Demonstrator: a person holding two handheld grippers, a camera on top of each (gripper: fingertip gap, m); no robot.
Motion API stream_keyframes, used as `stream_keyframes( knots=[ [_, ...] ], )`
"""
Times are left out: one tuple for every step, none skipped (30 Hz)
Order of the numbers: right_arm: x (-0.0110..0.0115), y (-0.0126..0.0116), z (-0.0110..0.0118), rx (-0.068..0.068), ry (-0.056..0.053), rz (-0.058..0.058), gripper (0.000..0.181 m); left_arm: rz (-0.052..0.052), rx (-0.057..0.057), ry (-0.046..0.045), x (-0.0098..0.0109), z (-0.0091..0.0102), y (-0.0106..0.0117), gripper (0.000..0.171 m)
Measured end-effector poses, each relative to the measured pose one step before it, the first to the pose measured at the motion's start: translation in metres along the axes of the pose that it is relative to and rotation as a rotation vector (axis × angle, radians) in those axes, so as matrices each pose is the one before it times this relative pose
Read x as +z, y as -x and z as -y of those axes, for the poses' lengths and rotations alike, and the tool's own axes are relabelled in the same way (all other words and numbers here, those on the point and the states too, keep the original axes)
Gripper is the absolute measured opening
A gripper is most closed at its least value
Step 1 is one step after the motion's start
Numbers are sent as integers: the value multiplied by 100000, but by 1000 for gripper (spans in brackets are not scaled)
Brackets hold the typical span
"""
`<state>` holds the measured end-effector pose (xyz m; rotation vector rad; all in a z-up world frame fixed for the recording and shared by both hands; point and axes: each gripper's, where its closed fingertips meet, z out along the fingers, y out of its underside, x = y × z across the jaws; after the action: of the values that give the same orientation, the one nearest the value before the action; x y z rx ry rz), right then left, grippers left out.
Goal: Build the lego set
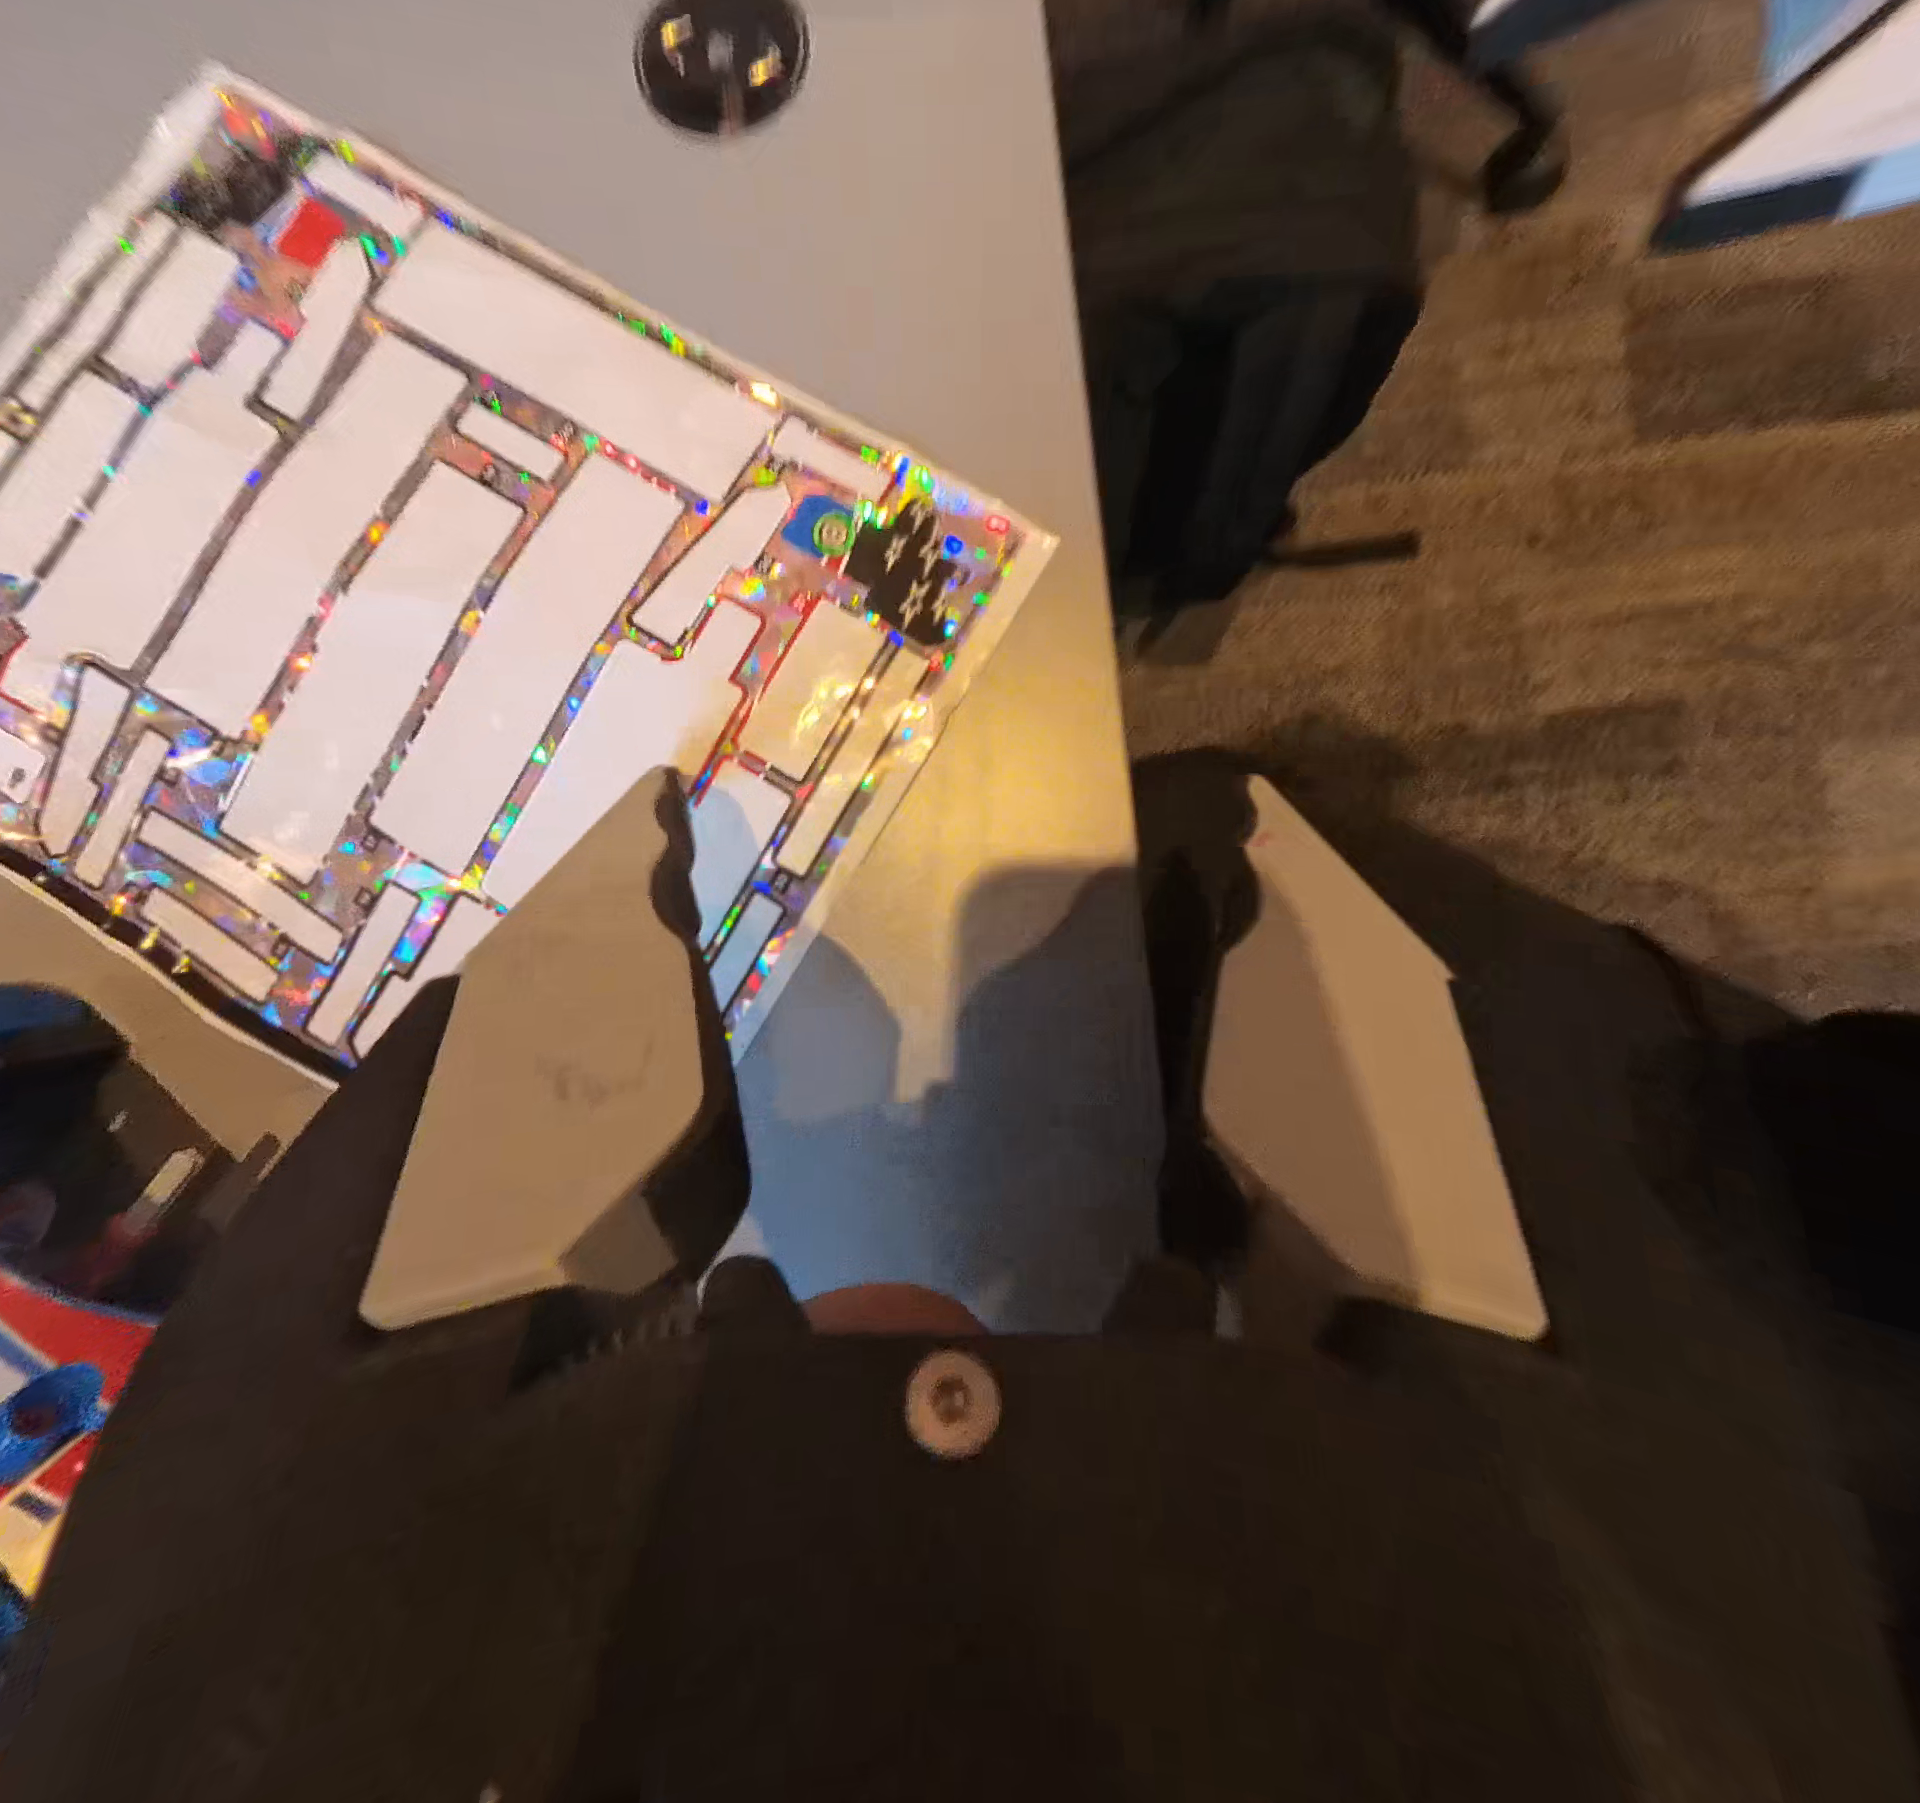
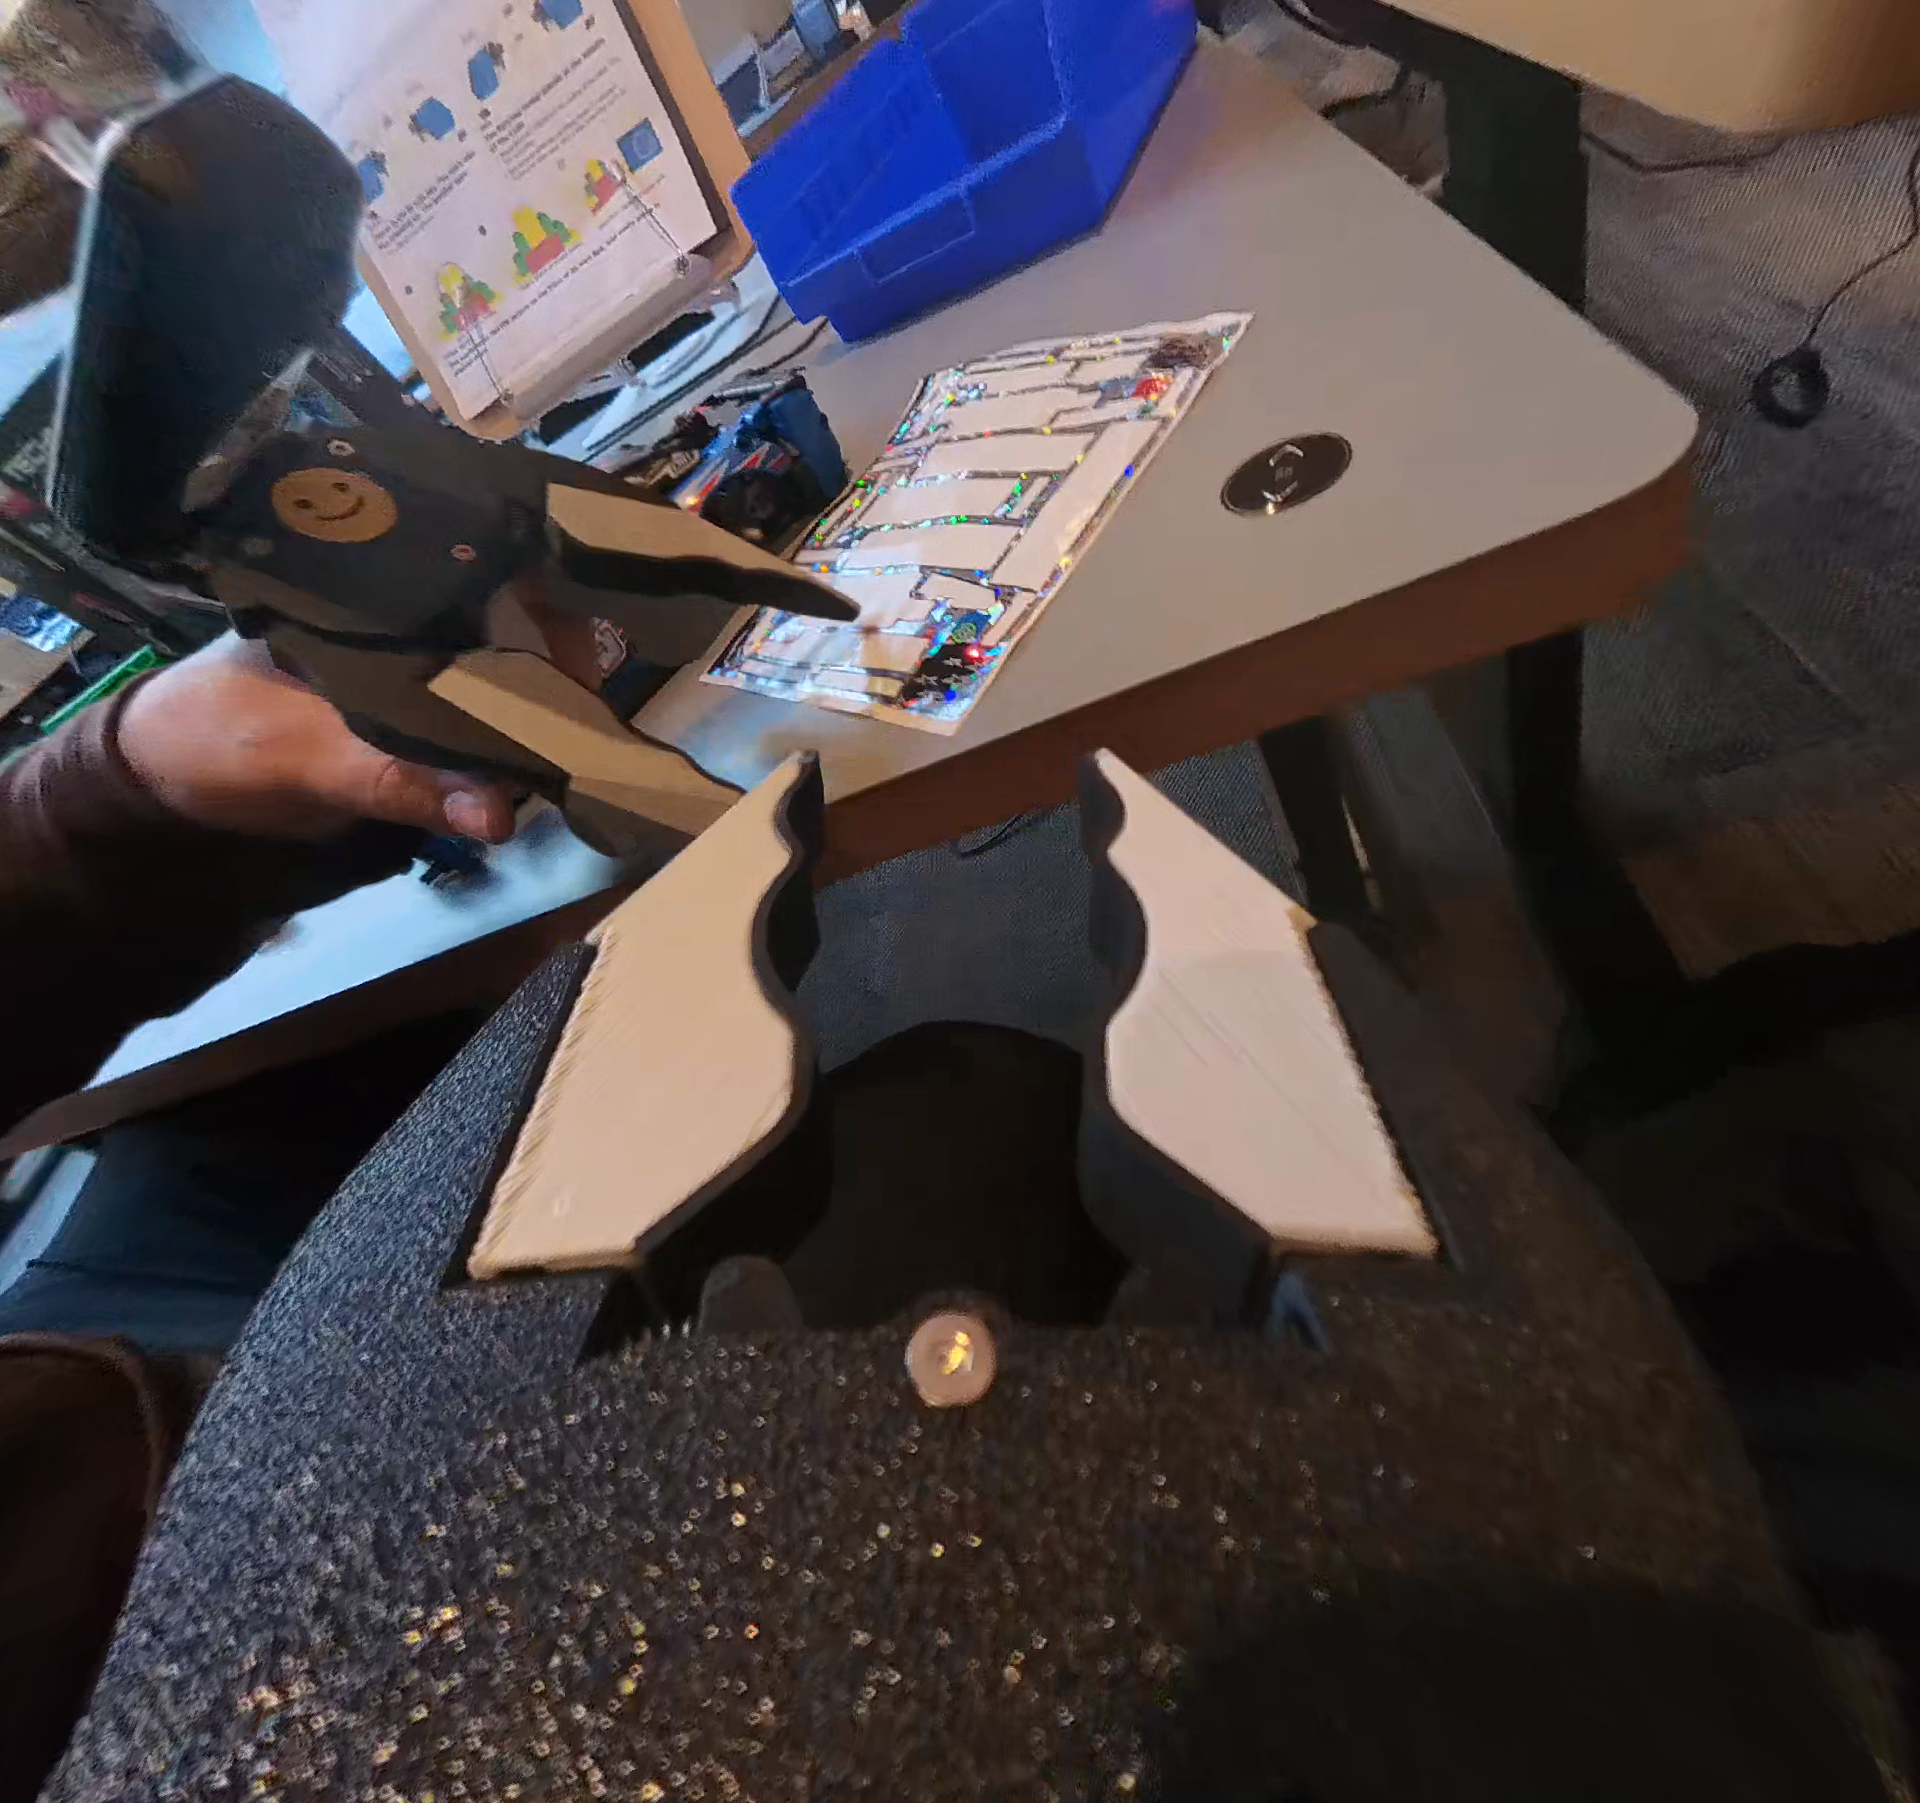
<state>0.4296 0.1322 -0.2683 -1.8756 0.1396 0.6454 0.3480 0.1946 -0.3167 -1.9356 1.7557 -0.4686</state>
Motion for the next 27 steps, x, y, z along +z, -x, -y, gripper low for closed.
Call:
stream_keyframes(
  knots=[
    [69, -323, -185, 522, 232, 57, 50, 1223, 2103, 2525, 371, -501, 232, 100],
    [49, -216, -115, 97, -82, -105, 49, 1490, 2260, 38, 181, -179, 168, 106],
    [54, -126, -106, 96, -19, -1, 49, 493, 1901, -282, 155, -142, -47, 113],
    [74, -36, -96, 216, 64, 172, 50, 1177, 1611, -362, 170, -87, 22, 116],
    [84, 20, -122, 398, 195, 319, 49, 1559, 2348, 265, 119, -160, -58, 118],
    [116, 100, -118, 516, 260, 564, 49, 1566, 2365, 1018, 87, -236, -217, 121],
    [123, 134, -167, 556, 558, 743, 49, 1439, 2531, 1132, -23, -234, -372, 121],
    [105, 155, -207, 356, 762, 602, 48, 1226, 2652, 874, -167, -282, -557, 121],
    [58, 148, -180, 68, 563, 235, 49, 870, 2622, 767, -288, -363, -741, 121],
    [-2, 169, -155, 5, 409, 167, 49, -166, 2290, 469, -422, -363, -970, 123],
    [-29, 201, -194, 19, 596, 299, 49, -220, 1577, -290, -548, -258, -1006, 121],
    [-61, 157, -195, -108, 687, -2, 49, 837, -238, -1566, -669, -60, -910, 114],
    [-115, 104, -149, -228, 514, -376, 48, 510, -872, -2787, -816, 77, -1019, 111],
    [-151, 89, -104, -172, 355, -488, 49, 1340, -521, -3520, -944, 101, -911, 111],
    [-193, 77, -72, -70, 286, -604, 49, 4143, -491, -4220, -988, 162, -432, 111],
    [-195, 28, -66, -12, 295, -743, 49, 6086, 14, -3986, -1118, 40, 45, 109],
    [-174, -11, -109, 226, 372, -764, 49, 4463, 116, -3562, -1209, -100, 55, 108],
    [-92, 42, -190, 785, 607, -86, 49, 1620, -1741, -4548, -1270, 17, -144, 107],
    [-5, 127, -258, 1317, 863, 817, 49, -2907, -3550, -4863, -1327, 20, -727, 106],
    [84, 114, -314, 1331, 1002, 862, 49, -7202, -4598, -4701, -1291, -47, -1378, 106],
    [171, 99, -342, 1072, 1096, 867, 50, -6252, -5661, -3980, -1086, -189, -1297, 103],
    [226, 223, -334, 1226, 1205, 1622, 50, -4200, -5260, -2335, -868, -501, -1030, 94],
    [267, 350, -301, 1483, 1150, 2356, 50, -3539, -3498, -1768, -682, -692, -967, 92],
    [301, 345, -284, 1763, 1169, 2355, 50, -1932, -2023, -1717, -543, -791, -703, 91],
    [318, 308, -247, 1921, 860, 2119, 50, 159, -1313, -1220, -428, -875, -347, 87],
    [355, 239, -221, 1796, 685, 2101, 50, 305, -631, -548, -286, -944, -252, 86],
    [399, 184, -271, 1624, 1191, 2042, 51, 118, -391, 259, -175, -935, -231, 84]
  ],
)
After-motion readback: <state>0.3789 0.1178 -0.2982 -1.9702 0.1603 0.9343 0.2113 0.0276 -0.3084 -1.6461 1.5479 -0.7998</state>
